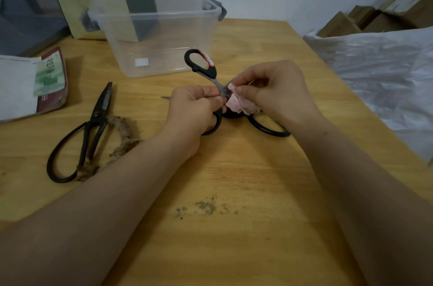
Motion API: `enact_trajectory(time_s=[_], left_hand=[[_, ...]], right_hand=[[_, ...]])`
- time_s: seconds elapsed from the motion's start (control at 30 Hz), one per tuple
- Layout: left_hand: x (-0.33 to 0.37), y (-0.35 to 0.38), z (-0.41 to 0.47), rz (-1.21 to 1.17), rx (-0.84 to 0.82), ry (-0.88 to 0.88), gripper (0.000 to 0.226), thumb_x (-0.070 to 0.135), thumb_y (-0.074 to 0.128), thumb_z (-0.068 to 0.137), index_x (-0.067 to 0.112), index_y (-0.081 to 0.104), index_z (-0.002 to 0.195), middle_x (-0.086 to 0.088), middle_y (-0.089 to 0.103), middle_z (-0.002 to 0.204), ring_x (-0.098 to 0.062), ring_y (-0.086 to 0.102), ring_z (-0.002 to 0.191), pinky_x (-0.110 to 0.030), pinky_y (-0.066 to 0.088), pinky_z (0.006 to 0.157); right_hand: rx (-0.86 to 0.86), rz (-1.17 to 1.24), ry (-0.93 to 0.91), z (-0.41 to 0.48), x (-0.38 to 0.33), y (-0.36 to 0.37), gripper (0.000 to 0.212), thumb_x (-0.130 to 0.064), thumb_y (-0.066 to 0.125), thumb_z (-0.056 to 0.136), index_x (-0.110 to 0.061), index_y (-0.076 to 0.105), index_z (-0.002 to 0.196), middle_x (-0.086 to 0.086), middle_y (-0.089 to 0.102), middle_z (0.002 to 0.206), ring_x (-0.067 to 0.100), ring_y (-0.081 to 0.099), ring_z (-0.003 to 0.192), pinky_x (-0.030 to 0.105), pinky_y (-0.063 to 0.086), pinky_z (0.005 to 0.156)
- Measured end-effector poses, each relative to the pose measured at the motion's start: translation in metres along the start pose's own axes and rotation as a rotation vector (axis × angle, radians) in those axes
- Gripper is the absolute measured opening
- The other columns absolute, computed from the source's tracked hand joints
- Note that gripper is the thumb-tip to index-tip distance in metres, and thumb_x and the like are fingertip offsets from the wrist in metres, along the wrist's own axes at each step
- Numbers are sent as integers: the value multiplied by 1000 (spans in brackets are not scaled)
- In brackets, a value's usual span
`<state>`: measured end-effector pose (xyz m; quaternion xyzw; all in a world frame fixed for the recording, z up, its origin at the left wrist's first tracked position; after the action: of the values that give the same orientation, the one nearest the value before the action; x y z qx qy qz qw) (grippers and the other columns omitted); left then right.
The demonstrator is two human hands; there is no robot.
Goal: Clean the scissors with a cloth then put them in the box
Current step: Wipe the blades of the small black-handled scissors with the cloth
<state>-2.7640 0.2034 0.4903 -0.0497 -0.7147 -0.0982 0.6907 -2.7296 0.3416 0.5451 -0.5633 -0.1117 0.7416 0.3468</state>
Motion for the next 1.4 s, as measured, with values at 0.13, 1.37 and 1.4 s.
enact_trajectory(time_s=[0.13,1.37,1.4], left_hand=[[0,1,0,-61,-8,-7,21,-9,54,88,8,61,78,-7,61,68,-16,56,65,-14,34,39],[8,-7,-2,-38,23,17,19,-1,61,86,7,67,70,-19,64,70,-22,47,57,-14,24,35],[8,-7,-2,-43,21,23,19,-2,61,86,8,67,71,-22,64,74,-27,49,67,-14,25,34]], right_hand=[[-7,15,-13,2,4,8,9,-17,75,80,-21,68,77,-17,64,74,4,63,74,20,49,66],[-143,293,104,0,10,12,1,-5,70,83,-6,70,83,-5,66,58,1,58,46,18,40,41],[-141,320,128,0,12,13,3,-8,69,85,-10,69,83,-4,67,59,6,59,48,22,38,40]])
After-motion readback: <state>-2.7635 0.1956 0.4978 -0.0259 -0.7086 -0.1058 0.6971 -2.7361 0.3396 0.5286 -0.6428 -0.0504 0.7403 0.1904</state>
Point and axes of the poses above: each hand's wrist, its own z-axis towards the middle knuckle, its own y-axis out of the palm, x = y × z, the point moved 9 cm from there along z, towards the middle knuckle
